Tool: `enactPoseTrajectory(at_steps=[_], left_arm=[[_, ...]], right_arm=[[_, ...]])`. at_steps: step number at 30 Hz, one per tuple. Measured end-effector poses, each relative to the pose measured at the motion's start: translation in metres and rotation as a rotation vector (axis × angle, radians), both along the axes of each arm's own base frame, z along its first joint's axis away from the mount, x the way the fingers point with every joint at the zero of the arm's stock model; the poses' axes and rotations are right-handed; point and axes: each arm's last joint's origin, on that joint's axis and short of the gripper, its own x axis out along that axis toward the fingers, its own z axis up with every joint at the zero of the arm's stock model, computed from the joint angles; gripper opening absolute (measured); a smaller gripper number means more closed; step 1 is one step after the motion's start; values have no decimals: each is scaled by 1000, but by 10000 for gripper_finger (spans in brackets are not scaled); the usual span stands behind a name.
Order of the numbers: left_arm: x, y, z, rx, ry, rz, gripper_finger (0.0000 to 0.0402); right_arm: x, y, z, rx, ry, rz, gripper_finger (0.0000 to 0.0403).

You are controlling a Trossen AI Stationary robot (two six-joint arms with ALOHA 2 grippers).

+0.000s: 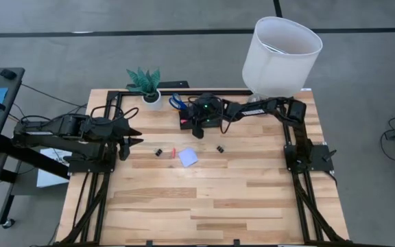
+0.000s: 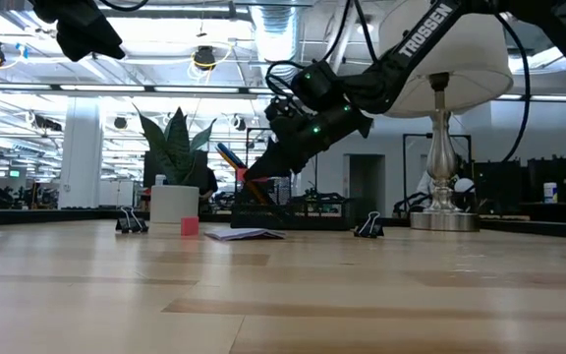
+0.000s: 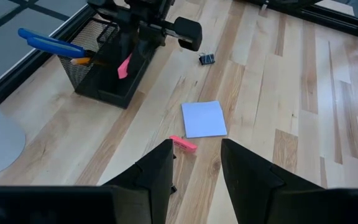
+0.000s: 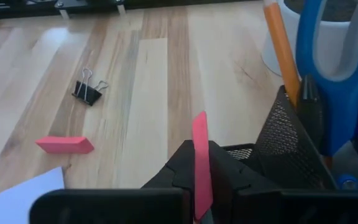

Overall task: Pick and place office supplies into organizer
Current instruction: Put the right eraser into the desk organizer

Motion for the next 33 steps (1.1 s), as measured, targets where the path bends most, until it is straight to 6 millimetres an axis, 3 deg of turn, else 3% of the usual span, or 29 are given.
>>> enactPoseTrajectory(at_steps=[10,33], left_arm=[[0,0,0,0,0,0,126],[0,0,0,0,0,0,126]], right_arm=[[0,-2,0,-27,10,-43,56],[-1,-4,0,-20,10,-53,35]])
